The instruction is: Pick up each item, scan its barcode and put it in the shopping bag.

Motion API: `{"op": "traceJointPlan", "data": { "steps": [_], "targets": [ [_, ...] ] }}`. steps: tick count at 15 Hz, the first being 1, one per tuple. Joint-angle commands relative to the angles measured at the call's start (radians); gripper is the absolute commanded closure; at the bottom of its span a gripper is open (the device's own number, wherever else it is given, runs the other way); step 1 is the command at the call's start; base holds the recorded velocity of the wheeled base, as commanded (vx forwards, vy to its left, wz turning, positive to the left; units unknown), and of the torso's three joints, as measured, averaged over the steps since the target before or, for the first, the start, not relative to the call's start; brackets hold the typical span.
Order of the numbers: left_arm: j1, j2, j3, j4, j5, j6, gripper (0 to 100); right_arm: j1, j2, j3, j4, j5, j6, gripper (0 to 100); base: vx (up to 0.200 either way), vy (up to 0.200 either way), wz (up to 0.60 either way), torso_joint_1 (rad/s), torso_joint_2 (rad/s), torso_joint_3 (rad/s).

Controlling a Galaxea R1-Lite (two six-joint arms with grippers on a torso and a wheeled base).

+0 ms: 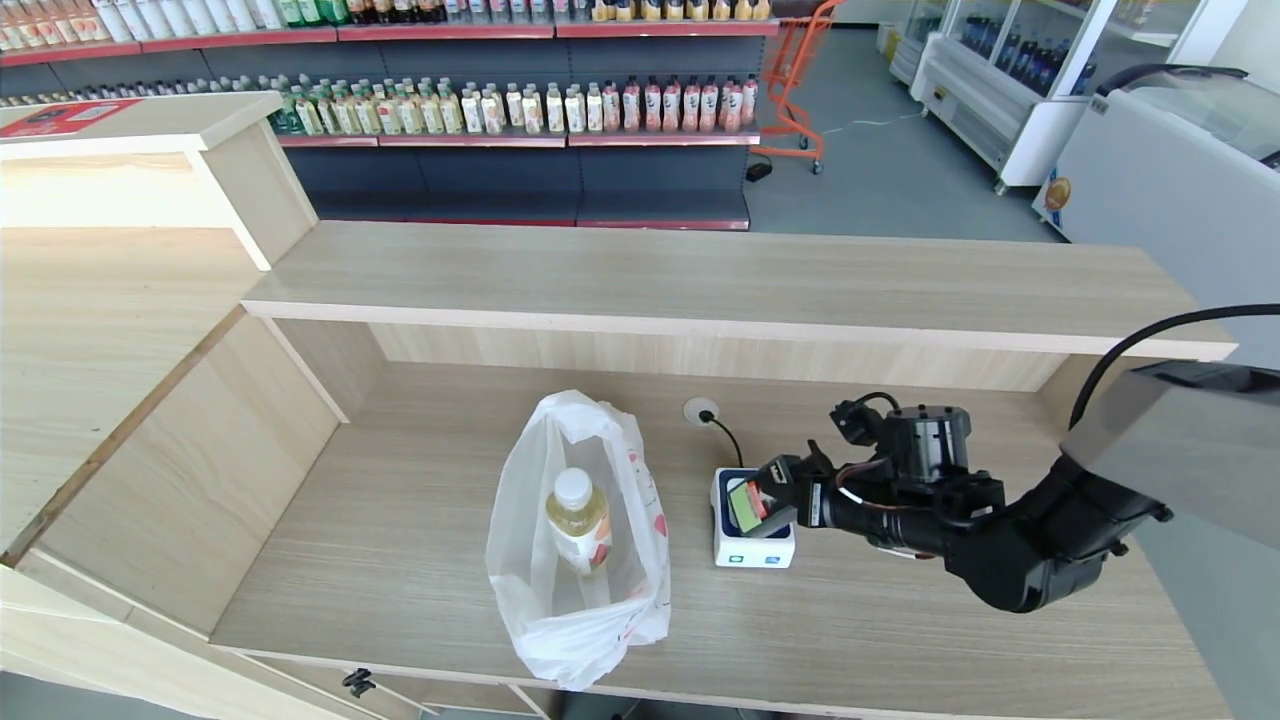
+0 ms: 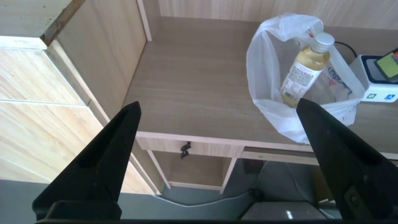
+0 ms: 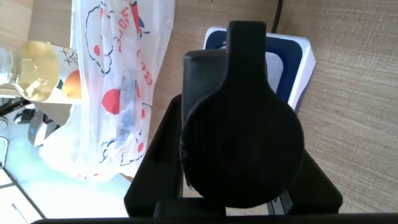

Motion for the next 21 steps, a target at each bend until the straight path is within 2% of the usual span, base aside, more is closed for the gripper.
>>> {"op": "traceJointPlan", "data": {
  "steps": [1,7,14,21],
  "targets": [
    [0.0,0.0,0.0,0.0,0.0,0.0,0,0.005,0.041,-0.027,-0.003,-0.001,-0.003,100,0.0,0.0,0.0,0.0,0.0,0.0],
    [0.0,0.0,0.0,0.0,0.0,0.0,0,0.011,0.052,-0.09,0.002,0.001,-0.023,100,0.0,0.0,0.0,0.0,0.0,0.0],
    [0.0,0.0,0.0,0.0,0.0,0.0,0,0.005,-0.401,0.03,0.08,0.013,-0.011,100,0.0,0.0,0.0,0.0,0.0,0.0],
    [0.0,0.0,0.0,0.0,0.0,0.0,0,0.022,-0.43,0.042,0.12,0.038,-0.006,100,0.0,0.0,0.0,0.0,0.0,0.0]
  ]
}}
